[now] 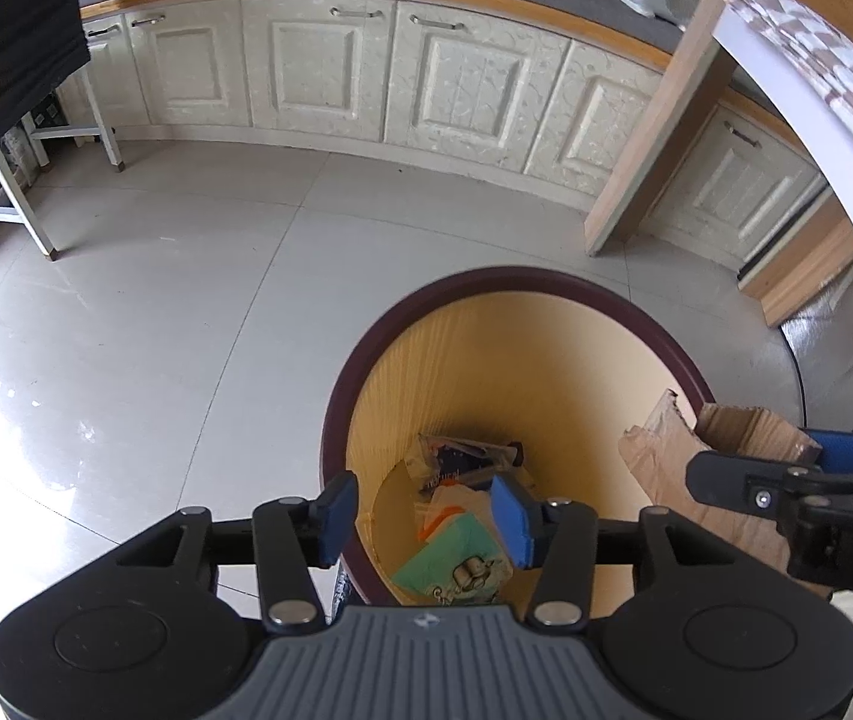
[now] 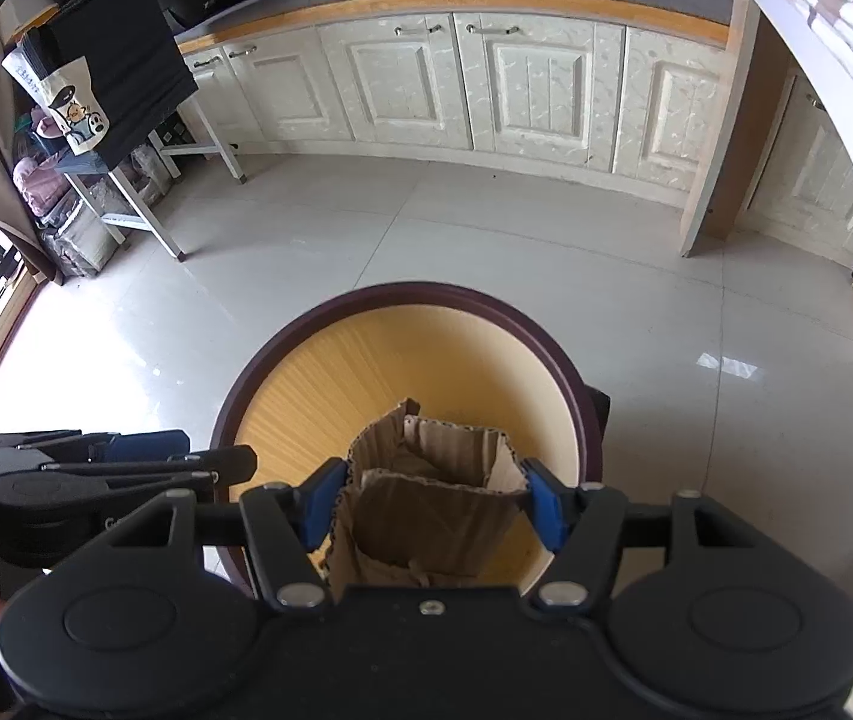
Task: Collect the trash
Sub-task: 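Open both grippers to drop the clear bag and cardboard into the wastebasket, then move both open tools back to the table trash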
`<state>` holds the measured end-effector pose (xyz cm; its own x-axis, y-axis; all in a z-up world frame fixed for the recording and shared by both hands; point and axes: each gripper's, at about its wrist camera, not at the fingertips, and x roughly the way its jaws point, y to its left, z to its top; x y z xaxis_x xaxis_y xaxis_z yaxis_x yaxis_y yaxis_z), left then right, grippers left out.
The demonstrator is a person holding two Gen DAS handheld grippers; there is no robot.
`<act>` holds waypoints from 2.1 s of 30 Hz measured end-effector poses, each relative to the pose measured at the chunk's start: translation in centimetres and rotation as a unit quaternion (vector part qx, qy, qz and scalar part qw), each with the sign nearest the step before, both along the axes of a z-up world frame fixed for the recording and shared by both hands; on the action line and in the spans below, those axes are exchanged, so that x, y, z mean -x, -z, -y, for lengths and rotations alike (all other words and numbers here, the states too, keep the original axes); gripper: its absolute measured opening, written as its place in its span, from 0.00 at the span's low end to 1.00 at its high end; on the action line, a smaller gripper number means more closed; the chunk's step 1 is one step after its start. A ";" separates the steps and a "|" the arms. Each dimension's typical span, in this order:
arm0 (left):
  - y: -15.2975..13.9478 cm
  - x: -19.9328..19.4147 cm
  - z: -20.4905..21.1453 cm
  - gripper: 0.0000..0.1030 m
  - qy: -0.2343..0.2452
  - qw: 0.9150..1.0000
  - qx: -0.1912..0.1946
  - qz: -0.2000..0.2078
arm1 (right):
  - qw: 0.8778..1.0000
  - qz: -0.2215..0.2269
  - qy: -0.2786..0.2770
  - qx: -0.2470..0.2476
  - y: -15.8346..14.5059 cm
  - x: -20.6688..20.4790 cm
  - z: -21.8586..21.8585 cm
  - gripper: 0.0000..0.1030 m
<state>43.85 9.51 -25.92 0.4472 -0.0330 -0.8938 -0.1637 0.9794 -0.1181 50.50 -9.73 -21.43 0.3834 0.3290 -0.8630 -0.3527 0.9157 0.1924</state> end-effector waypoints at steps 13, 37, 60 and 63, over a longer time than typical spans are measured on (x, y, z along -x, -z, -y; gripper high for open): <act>0.0 0.5 -0.7 0.55 0.002 1.000 -0.011 -0.013 | 0.999 -0.025 0.002 0.040 0.9 -0.1 -0.1 0.84; -2.6 3.6 -2.3 0.94 -0.015 1.000 -0.018 -0.001 | 0.999 -0.002 0.042 0.030 -0.1 2.6 2.4 1.00; -5.4 11.1 -5.4 1.00 -0.026 0.999 -0.005 0.040 | 0.997 0.035 0.049 0.037 -2.8 9.6 1.7 1.00; -6.2 12.4 -5.6 1.00 -0.027 0.998 -0.009 0.053 | 0.997 0.052 0.049 0.036 -3.9 10.9 1.5 1.00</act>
